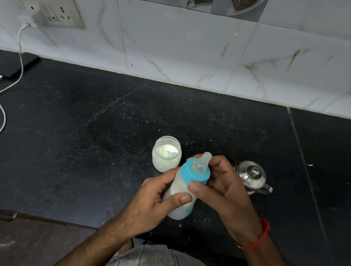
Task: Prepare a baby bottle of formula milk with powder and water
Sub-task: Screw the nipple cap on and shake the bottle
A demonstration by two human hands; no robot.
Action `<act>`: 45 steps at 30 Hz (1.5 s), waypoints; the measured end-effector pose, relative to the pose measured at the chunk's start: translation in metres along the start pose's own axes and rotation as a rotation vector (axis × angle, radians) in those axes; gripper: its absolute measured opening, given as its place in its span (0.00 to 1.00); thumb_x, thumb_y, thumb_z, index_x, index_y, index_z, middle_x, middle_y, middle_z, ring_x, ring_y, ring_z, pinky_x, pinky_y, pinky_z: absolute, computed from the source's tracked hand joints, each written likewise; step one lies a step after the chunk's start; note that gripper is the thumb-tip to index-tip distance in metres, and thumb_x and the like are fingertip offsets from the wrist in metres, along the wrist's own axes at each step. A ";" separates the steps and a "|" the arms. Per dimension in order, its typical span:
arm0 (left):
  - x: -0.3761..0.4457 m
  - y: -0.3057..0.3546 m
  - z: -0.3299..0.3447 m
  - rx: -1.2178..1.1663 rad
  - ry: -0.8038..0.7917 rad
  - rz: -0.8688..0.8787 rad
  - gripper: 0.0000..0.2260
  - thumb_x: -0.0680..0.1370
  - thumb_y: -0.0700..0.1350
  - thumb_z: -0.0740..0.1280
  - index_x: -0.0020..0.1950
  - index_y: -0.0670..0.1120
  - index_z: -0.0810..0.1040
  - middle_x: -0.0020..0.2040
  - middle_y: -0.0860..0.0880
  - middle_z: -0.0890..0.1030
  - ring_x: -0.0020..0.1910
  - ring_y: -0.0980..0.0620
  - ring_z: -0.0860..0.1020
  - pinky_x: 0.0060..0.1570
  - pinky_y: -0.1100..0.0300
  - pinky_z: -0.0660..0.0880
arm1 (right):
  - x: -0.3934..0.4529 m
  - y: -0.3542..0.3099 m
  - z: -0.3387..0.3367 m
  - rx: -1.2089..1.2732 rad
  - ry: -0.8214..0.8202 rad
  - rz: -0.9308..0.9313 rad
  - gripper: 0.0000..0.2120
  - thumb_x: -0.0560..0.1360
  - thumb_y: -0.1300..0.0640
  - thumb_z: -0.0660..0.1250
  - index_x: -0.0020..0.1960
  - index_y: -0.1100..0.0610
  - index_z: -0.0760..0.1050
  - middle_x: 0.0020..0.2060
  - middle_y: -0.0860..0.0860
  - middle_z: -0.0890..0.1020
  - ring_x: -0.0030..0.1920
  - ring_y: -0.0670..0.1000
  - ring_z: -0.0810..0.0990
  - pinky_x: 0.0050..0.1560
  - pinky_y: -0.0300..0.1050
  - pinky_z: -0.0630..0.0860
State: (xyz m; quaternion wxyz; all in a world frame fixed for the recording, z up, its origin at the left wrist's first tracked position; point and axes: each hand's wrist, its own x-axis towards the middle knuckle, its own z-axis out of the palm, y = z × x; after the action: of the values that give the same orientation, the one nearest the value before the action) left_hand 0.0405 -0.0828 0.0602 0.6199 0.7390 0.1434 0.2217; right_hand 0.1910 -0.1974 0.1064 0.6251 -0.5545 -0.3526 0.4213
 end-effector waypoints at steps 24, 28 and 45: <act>0.002 0.000 -0.002 -0.044 -0.046 0.021 0.26 0.81 0.61 0.66 0.73 0.45 0.74 0.62 0.52 0.84 0.59 0.49 0.83 0.58 0.55 0.80 | 0.007 -0.005 0.003 0.015 -0.037 0.029 0.24 0.69 0.57 0.77 0.63 0.59 0.77 0.59 0.58 0.84 0.62 0.58 0.83 0.61 0.55 0.81; 0.002 -0.001 0.003 0.135 0.119 0.097 0.21 0.81 0.59 0.68 0.71 0.53 0.74 0.61 0.57 0.84 0.58 0.54 0.84 0.56 0.59 0.81 | 0.010 0.006 0.031 0.023 0.226 0.054 0.27 0.65 0.55 0.81 0.60 0.59 0.75 0.56 0.55 0.86 0.58 0.54 0.86 0.60 0.59 0.82; 0.014 0.015 -0.014 -0.182 -0.055 -0.050 0.21 0.79 0.61 0.69 0.71 0.59 0.76 0.61 0.51 0.84 0.59 0.52 0.82 0.59 0.57 0.79 | 0.024 -0.012 0.003 -0.062 -0.137 -0.002 0.21 0.80 0.57 0.67 0.70 0.65 0.72 0.64 0.62 0.80 0.65 0.65 0.78 0.65 0.63 0.76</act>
State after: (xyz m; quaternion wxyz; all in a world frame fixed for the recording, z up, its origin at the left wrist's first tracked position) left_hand 0.0449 -0.0667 0.0788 0.6934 0.6817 0.1239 0.1980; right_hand 0.1991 -0.1744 0.1186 0.5824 -0.5432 -0.4082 0.4463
